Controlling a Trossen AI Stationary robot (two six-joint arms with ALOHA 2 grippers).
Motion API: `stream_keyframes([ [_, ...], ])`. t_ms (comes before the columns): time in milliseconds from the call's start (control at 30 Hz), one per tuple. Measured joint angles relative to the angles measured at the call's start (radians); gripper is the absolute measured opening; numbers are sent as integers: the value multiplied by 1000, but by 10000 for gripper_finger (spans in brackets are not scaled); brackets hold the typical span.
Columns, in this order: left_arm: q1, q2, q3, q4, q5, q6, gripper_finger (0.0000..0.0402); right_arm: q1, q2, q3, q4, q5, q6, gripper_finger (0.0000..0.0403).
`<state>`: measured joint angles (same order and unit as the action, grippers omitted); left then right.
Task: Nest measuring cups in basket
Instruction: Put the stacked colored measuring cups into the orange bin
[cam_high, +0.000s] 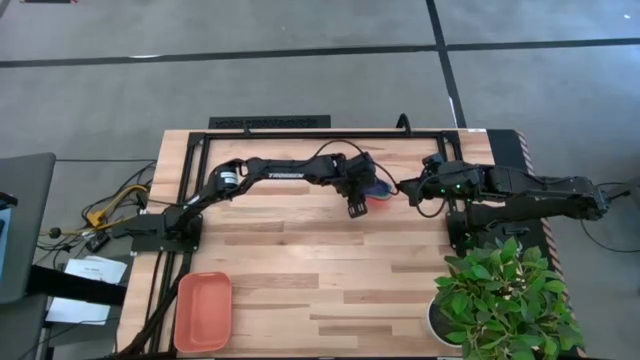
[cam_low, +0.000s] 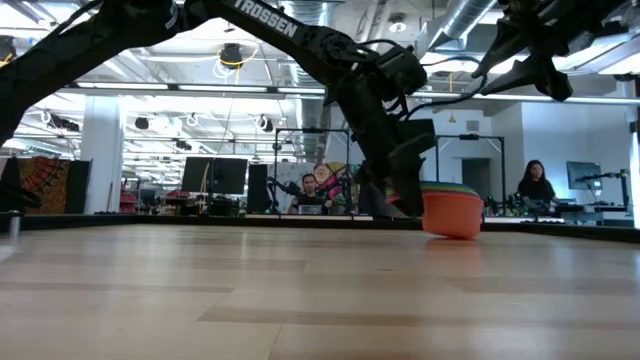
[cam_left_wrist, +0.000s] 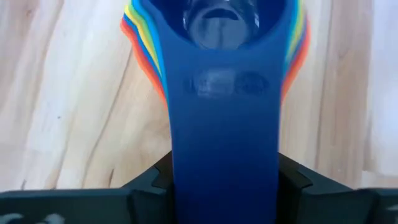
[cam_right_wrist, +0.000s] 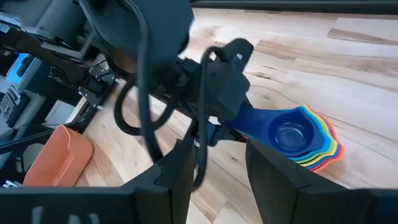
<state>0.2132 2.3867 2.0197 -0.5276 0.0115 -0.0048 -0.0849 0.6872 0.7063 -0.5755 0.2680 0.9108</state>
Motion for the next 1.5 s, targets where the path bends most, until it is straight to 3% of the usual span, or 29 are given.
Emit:
stream_keyframes([
  [700, 10, -35, 2, -51, -17, -40, 143, 13, 23, -24, -25, -12, 18, 165],
  [1267, -10, -34, 1, -284, -19, -146, 147, 101, 233, -26, -18, -15, 137, 178],
  [1500, -44, -33, 1, -318, -18, -192, 147, 122, 245, -26, -15, -16, 160, 180],
])
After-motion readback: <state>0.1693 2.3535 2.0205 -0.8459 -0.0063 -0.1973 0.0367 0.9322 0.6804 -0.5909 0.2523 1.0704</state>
